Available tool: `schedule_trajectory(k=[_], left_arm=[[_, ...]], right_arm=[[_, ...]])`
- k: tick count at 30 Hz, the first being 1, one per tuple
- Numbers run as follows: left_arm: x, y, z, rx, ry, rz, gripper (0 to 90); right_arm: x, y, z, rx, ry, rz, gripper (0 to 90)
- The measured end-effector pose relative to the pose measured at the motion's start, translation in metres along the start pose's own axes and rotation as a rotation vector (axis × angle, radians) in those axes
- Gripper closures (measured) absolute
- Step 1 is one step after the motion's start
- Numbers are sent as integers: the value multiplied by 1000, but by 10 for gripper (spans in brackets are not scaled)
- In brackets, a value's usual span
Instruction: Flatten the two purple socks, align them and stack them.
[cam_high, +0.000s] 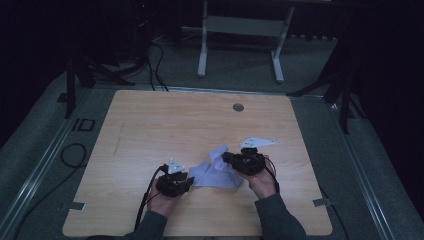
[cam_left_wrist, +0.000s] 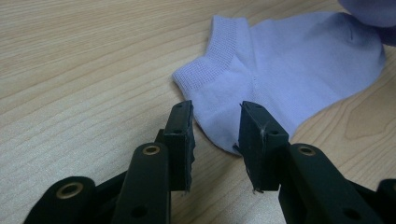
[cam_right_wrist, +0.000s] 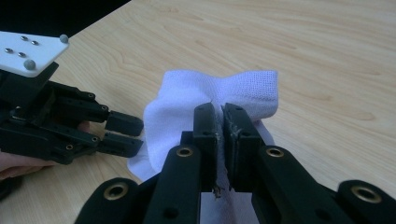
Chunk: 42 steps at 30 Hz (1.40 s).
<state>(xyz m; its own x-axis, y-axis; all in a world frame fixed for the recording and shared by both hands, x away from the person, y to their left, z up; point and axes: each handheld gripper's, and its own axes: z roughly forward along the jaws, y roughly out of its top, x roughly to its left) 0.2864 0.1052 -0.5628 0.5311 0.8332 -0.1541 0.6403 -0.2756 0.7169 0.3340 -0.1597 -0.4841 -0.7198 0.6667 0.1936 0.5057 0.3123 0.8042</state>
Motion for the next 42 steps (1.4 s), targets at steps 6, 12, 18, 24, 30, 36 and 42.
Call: schedule_trajectory(k=[6,12,18,24,30,36,42], left_arm=[[0,0,0,0,-3,-2,648],[1,1,-2,-9,0,-4,648],[4,3,-7,-36,-10,-16,649],[9,6,-12,-58,-42,-42,648],[7,11,-15,-89,-141,-60,648],[1,16,-11,-79,-205,-58,648],[-2,19,-10,-80,-241,-48,646]], right_arm=[[2,-5,14,22,19,18,838],[4,-7,21,37,35,23,839],[7,-8,30,61,54,16,838],[10,-10,39,84,58,11,837],[12,-10,45,99,52,3,838],[14,-11,48,103,47,-6,838],[15,-12,49,104,49,-4,837]])
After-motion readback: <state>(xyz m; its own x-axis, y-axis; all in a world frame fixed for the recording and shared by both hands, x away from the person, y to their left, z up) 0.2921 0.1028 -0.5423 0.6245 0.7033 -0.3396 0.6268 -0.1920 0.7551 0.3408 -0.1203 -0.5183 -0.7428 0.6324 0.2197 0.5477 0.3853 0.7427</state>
